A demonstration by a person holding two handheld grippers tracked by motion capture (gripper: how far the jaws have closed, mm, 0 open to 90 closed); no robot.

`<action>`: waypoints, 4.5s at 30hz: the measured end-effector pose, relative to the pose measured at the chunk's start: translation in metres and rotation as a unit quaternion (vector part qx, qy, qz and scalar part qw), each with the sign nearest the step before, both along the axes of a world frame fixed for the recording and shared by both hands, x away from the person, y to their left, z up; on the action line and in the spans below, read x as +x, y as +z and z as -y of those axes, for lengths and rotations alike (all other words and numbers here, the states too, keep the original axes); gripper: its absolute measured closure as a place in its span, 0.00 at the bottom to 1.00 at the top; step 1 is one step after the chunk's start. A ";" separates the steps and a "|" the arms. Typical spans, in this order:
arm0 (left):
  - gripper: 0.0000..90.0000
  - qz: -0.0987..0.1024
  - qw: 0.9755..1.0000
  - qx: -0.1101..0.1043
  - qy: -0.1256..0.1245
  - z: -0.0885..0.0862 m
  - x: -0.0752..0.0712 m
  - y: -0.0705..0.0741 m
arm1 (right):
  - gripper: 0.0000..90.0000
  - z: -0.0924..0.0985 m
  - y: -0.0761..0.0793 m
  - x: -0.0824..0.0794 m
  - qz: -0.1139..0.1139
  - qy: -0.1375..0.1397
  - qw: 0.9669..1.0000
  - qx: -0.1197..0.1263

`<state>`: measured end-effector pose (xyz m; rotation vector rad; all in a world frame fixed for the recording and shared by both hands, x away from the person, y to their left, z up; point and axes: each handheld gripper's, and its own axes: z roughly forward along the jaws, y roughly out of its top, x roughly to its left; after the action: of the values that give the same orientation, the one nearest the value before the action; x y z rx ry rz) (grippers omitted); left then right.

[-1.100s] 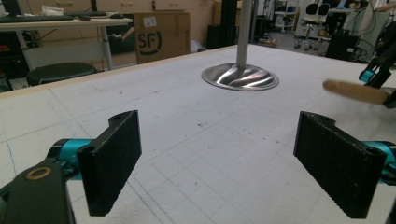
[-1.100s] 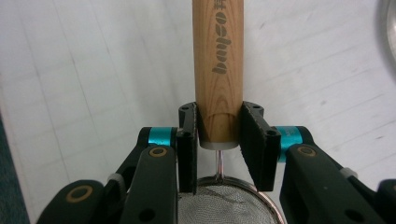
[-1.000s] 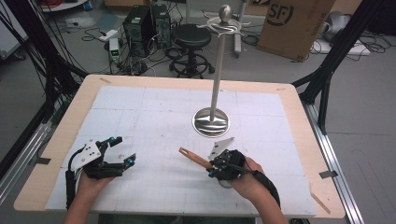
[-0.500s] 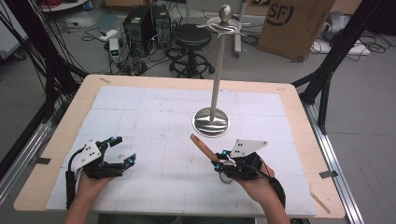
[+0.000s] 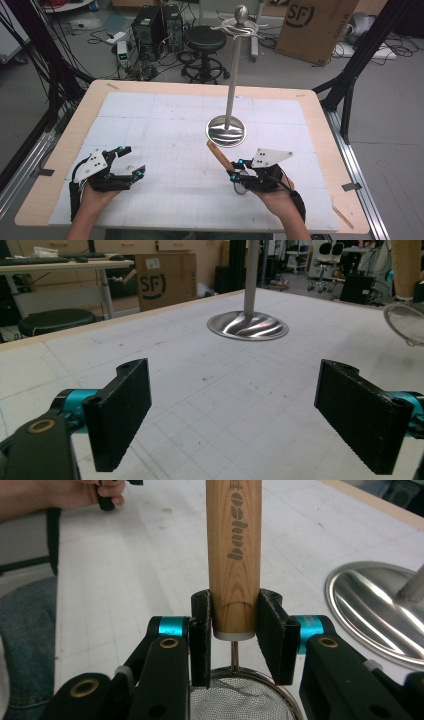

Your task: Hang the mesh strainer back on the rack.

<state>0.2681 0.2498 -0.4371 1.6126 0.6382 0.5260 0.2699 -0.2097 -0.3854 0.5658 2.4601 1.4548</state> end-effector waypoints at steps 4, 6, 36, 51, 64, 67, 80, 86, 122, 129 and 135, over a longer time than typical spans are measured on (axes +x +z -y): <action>0.18 -0.003 1.000 -0.010 -0.012 0.004 -0.002 0.010 | 0.76 0.001 0.000 0.001 0.004 0.004 1.000 0.004; 0.18 -0.004 1.000 -0.011 -0.021 0.006 -0.003 0.014 | 0.76 0.002 0.001 0.001 0.005 0.002 1.000 0.007; 0.17 0.044 0.990 -0.026 -0.128 0.051 -0.002 0.091 | 0.76 -0.006 0.025 0.003 0.035 0.059 0.994 0.088; 0.17 0.053 0.982 -0.031 -0.177 0.095 0.003 0.116 | 0.76 -0.013 0.033 0.007 0.043 0.074 0.991 0.106; 0.19 0.044 0.978 -0.025 -0.200 0.115 0.007 0.117 | 0.76 -0.018 0.035 0.008 0.047 0.083 0.989 0.116; 0.19 0.042 0.978 -0.022 -0.204 0.120 0.008 0.118 | 0.76 -0.021 0.036 0.007 0.046 0.087 0.988 0.117; 0.33 0.041 0.971 -0.021 -0.236 0.135 0.012 0.117 | 0.76 -0.034 0.040 0.005 0.050 0.105 0.986 0.115; 0.41 0.049 0.970 -0.022 -0.238 0.136 0.011 0.117 | 0.76 -0.035 0.040 0.004 0.052 0.109 0.986 0.113; 0.76 0.053 0.959 -0.038 -0.275 0.147 0.012 0.115 | 0.76 -0.050 0.032 0.006 0.055 0.117 0.981 0.143; 0.76 0.057 0.961 -0.021 -0.271 0.147 0.012 0.116 | 0.76 -0.053 0.032 0.005 0.066 0.104 0.984 0.131; 0.76 0.057 0.964 -0.017 -0.257 0.143 0.012 0.117 | 0.59 -0.047 0.031 0.001 0.076 0.088 0.986 0.117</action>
<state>0.2806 0.1067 -0.3201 1.6233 0.1246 0.2179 0.2706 -0.1626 -0.3540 0.2693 2.2860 1.7984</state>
